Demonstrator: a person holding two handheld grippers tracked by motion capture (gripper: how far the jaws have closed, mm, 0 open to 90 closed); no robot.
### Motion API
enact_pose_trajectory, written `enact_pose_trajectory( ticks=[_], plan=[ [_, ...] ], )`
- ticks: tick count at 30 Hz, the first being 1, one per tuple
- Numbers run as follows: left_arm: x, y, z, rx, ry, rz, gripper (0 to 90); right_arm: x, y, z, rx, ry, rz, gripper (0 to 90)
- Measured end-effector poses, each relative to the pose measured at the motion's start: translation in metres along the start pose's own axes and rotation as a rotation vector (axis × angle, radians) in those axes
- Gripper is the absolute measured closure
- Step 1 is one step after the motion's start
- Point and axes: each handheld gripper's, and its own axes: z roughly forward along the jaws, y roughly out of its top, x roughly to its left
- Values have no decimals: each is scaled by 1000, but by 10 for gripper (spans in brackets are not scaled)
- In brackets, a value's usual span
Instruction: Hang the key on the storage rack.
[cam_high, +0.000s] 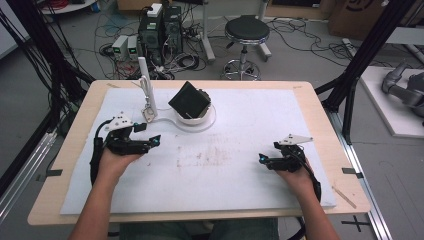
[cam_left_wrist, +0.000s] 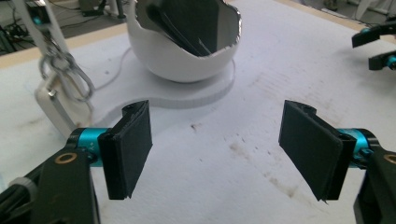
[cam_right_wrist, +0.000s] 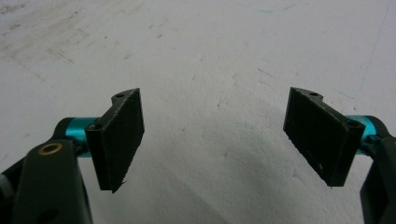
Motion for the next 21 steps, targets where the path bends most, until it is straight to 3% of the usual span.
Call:
enact_pose_trajectory(
  ticks=[13, 21],
  plan=[
    [-11, -21, 8, 25, -80, 24, 220, -2, -2, 2, 3, 3, 13, 205],
    [-11, -24, 12, 44, -86, 42, 220, -4, -3, -1, -4, -1, 16, 205]
  ],
)
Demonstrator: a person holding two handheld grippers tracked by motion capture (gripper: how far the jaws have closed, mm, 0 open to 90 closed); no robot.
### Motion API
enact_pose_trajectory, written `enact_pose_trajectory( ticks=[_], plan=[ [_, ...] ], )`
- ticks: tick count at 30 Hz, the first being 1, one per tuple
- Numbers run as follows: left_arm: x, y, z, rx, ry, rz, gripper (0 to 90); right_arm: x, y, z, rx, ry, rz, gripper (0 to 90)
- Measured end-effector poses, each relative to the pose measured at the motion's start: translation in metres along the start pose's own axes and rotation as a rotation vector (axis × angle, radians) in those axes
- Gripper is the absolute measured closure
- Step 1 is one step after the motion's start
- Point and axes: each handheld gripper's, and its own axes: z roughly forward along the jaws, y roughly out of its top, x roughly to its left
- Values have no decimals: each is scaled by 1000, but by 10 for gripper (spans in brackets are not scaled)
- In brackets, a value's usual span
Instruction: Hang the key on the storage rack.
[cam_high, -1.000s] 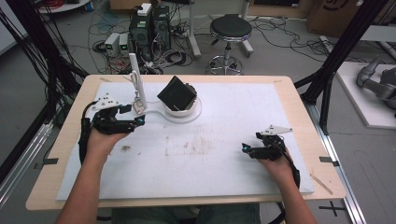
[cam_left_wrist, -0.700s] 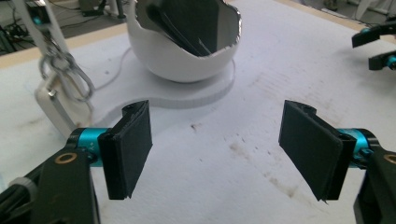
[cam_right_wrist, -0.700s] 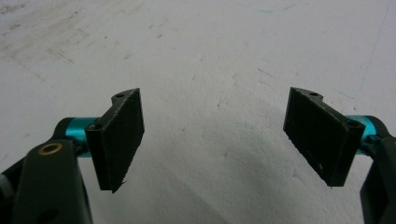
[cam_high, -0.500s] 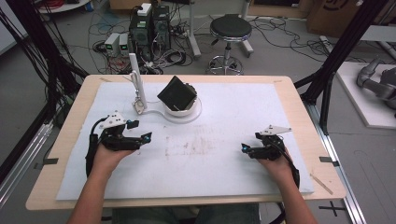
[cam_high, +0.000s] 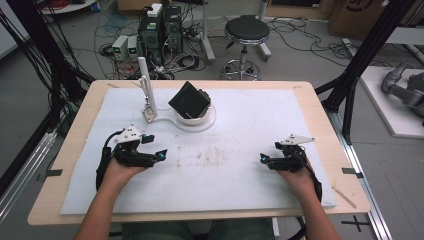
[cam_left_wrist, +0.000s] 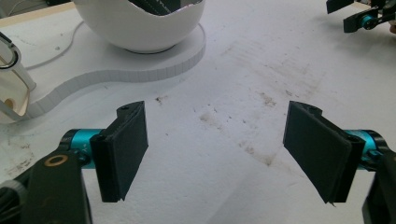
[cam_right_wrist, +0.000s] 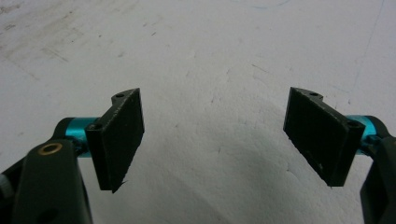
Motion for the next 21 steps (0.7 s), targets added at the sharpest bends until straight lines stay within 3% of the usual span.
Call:
enact_pose_trajectory(
  ticks=[21],
  plan=[
    [4, -4, -2, -1, -3, -9, 220, 0, 0, 2, 12, -6, -11, 205]
  ],
)
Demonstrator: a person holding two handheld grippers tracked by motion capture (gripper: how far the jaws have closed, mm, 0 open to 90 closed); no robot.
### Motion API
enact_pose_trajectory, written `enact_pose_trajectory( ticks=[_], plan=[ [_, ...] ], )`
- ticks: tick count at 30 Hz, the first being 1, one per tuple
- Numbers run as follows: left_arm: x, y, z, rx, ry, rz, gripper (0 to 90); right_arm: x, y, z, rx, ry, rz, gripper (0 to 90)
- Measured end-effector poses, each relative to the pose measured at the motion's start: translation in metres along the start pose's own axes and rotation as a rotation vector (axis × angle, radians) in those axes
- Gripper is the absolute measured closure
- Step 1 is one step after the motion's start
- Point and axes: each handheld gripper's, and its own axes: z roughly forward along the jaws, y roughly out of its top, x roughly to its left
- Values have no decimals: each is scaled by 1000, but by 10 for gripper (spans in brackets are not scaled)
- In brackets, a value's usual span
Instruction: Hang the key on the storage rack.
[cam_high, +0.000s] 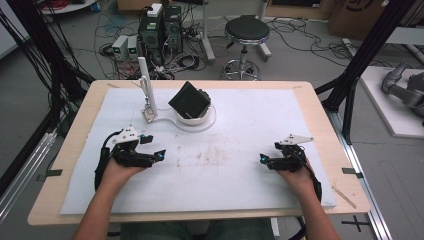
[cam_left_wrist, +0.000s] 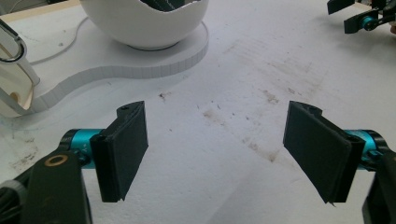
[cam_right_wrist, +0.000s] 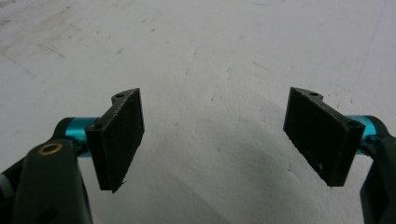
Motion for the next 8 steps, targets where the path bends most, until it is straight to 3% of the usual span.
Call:
enact_pose_trajectory(
  ticks=[8],
  plan=[
    [3, -3, 0, 11, 11, -16, 220, 0, 0, 1, 5, 0, -3, 206]
  ],
)
